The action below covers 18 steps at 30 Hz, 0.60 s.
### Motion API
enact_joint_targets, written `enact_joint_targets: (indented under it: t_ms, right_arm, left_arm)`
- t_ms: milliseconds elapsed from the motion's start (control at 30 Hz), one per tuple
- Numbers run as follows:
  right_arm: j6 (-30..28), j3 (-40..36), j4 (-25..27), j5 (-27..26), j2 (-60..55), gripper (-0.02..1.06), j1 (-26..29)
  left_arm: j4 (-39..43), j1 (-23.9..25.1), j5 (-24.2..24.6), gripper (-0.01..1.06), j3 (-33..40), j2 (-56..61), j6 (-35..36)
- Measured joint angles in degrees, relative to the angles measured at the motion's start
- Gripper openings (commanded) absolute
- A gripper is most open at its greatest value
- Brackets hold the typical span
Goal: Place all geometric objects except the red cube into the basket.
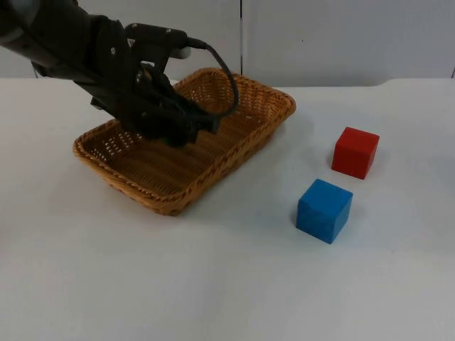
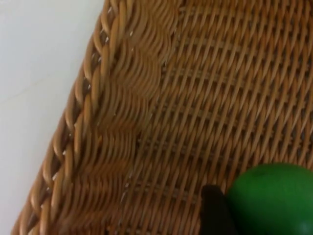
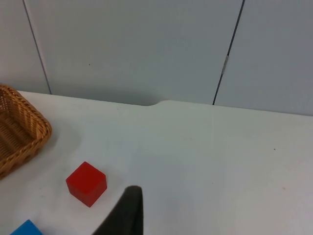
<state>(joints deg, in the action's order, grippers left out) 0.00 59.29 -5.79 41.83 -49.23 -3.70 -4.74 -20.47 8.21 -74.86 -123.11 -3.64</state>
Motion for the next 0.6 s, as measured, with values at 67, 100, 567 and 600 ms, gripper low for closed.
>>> enact_joint_targets:
  t_ms: [67, 100, 567, 600]
  right_arm:
    - [0.0, 0.0, 0.0, 0.0, 0.0, 1.04, 0.0]
    - [0.0, 0.0, 0.0, 0.0, 0.0, 1.04, 0.0]
    - [0.0, 0.0, 0.0, 0.0, 0.0, 1.04, 0.0]
    - [0.0, 0.0, 0.0, 0.0, 0.0, 1.04, 0.0]
  left_arm:
    - [0.4, 0.0, 0.0, 0.74, 0.0, 0.0, 0.0]
    - [0.5, 0.0, 0.1, 0.97, 0.0, 0.0, 0.0]
    - [1.3, 0.0, 0.6, 1.04, 0.0, 7.2, 0.0]
    - [1.7, 0.0, 0.9, 1.04, 0.0, 9.8, 0.0]
